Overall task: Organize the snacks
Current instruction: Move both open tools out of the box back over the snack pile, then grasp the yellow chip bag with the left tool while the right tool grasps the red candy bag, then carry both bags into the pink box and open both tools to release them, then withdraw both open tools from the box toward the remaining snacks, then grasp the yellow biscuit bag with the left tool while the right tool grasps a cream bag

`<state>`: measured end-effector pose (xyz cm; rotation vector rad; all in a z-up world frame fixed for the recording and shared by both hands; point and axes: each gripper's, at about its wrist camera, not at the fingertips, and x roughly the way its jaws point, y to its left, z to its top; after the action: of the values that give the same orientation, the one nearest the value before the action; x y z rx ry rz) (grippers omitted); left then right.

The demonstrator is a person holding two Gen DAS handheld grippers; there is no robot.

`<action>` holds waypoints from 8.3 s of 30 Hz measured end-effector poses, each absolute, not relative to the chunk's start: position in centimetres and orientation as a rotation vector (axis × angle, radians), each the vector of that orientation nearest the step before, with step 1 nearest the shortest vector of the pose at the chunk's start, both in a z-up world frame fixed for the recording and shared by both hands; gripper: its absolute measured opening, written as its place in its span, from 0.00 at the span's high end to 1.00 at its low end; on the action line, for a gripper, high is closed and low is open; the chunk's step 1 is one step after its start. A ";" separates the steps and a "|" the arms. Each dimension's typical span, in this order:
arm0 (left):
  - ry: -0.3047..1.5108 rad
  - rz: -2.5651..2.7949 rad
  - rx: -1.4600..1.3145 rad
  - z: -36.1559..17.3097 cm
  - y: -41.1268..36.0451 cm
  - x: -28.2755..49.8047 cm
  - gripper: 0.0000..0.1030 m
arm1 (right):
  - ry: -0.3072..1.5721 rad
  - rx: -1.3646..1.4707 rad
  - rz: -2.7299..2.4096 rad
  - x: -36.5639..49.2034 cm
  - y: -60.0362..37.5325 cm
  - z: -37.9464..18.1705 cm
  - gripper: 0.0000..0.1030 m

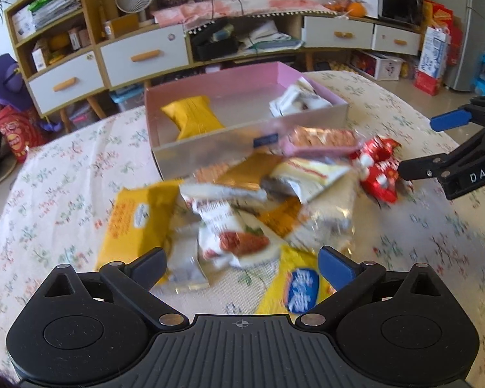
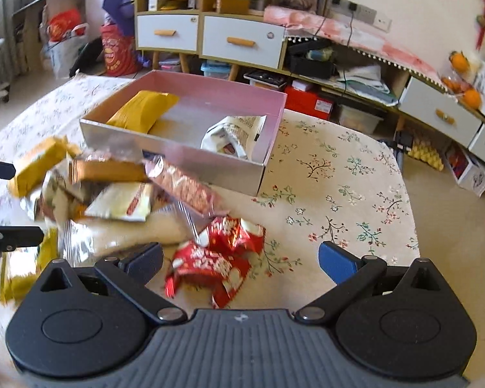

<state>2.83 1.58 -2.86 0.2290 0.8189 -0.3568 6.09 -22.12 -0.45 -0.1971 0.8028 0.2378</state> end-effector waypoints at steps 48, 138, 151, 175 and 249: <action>0.771 -0.609 0.203 -5.9 1.9 -1.1 0.40 | 0.787 -0.027 0.261 5.7 -21.7 -4.4 0.25; 0.793 -0.340 0.067 -2.9 -4.5 22.2 0.60 | 0.694 0.210 0.276 21.0 -20.8 -0.3 0.45; 0.789 -0.352 0.079 -1.9 -4.3 20.6 0.31 | 0.671 0.221 0.264 20.4 -21.2 0.9 0.25; 0.780 -0.301 0.050 1.5 -0.4 11.4 0.12 | 0.687 0.061 0.245 12.8 -20.5 5.2 0.01; 0.824 -0.283 0.030 -5.9 9.8 10.4 0.58 | 0.839 -0.090 0.394 9.2 -15.2 -2.8 0.39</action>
<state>10.39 9.77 -5.86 0.0298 0.8242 -0.2834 9.24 -15.24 -2.83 -0.0901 0.8393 0.3939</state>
